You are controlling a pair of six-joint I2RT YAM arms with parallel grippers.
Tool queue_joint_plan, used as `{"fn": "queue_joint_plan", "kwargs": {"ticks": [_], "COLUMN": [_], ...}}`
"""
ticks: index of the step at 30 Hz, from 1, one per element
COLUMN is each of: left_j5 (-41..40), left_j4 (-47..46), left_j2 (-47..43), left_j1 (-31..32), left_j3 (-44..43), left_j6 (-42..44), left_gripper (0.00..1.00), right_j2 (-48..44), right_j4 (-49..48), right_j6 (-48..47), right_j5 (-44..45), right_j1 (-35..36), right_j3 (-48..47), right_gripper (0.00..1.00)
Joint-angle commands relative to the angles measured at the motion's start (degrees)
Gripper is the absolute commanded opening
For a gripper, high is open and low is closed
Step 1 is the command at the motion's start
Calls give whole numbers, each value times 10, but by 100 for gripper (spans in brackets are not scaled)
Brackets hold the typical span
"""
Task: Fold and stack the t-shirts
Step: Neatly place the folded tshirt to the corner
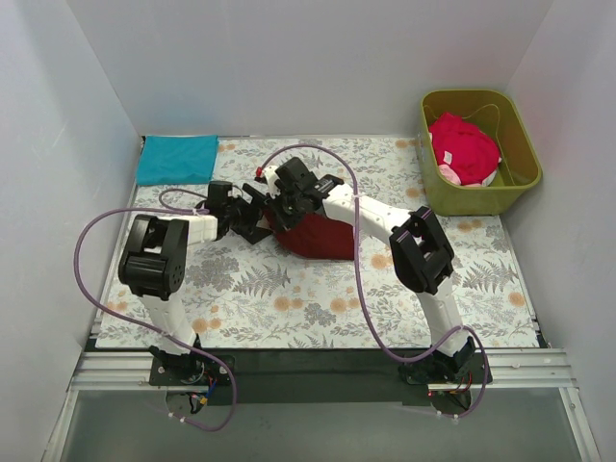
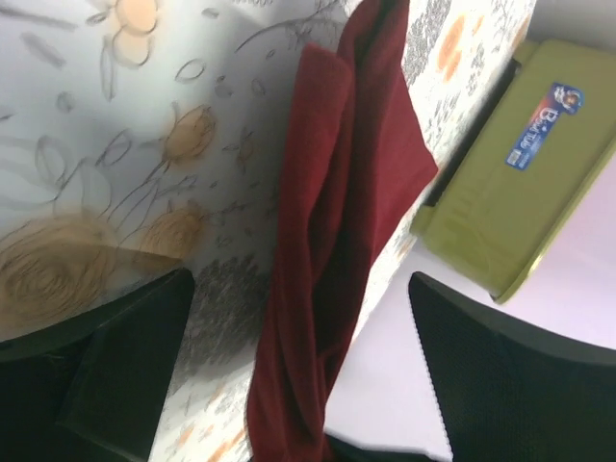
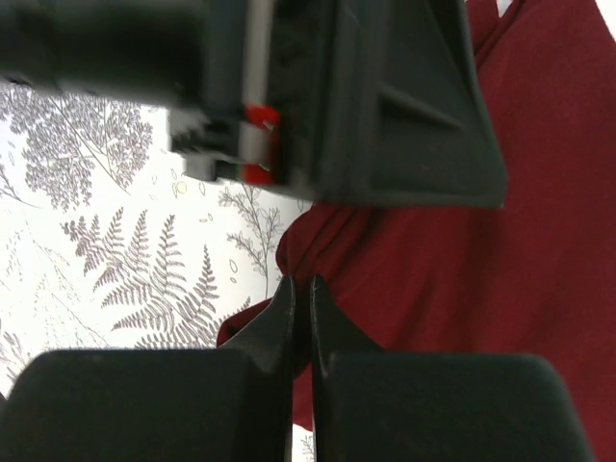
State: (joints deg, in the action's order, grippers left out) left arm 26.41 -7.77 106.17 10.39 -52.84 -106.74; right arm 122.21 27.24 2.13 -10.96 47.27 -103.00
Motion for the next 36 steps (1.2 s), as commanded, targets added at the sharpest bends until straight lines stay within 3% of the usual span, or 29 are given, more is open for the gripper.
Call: {"fn": "queue_joint_plan", "kwargs": {"ticks": [1,6,14,18,21,22,24,25,27,28,30,34,36], "left_j5": [-78,-91,-121,-129,-138,-145,-158,-165,-182,-186,-205,-227,-237], "left_j4": [36,37,49,59,74,74,121,133,172,185,223,260,280], "left_j2": [32,59,85,96,100,99,95,93,95,98,105,119,130], "left_j1": [19,37,52,53,53,52,50,46,40,32,27,15,12], "left_j3": [-21,-43,-73,-85,-98,-103,-126,-135,-162,-172,-191,-256,-283], "left_j6": [-5,-19,-22,-17,-7,18,48,91,134,155,224,342,414], "left_gripper": [89,70,59,42,11,0,0,0,0,0,0,0,0], "right_j2": [12,25,39,46,44,41,28,20,-7,-17,-51,-107,-139], "right_j4": [-10,-11,-13,-13,-16,-17,-16,-16,-14,-13,-10,7,12], "right_j6": [18,22,31,31,26,22,13,3,-5,-7,-20,-49,-63], "right_j5": [-9,9,16,22,17,17,20,18,12,11,10,6,3], "right_j1": [2,3,4,5,5,5,2,-1,-13,-18,-35,-60,-76], "right_j3": [-43,-60,-75,-80,-83,-82,-77,-66,-48,-28,-9,39,64], "right_gripper": [1,1,1,1,1,6,16,34,49,62,70,98,98]}}
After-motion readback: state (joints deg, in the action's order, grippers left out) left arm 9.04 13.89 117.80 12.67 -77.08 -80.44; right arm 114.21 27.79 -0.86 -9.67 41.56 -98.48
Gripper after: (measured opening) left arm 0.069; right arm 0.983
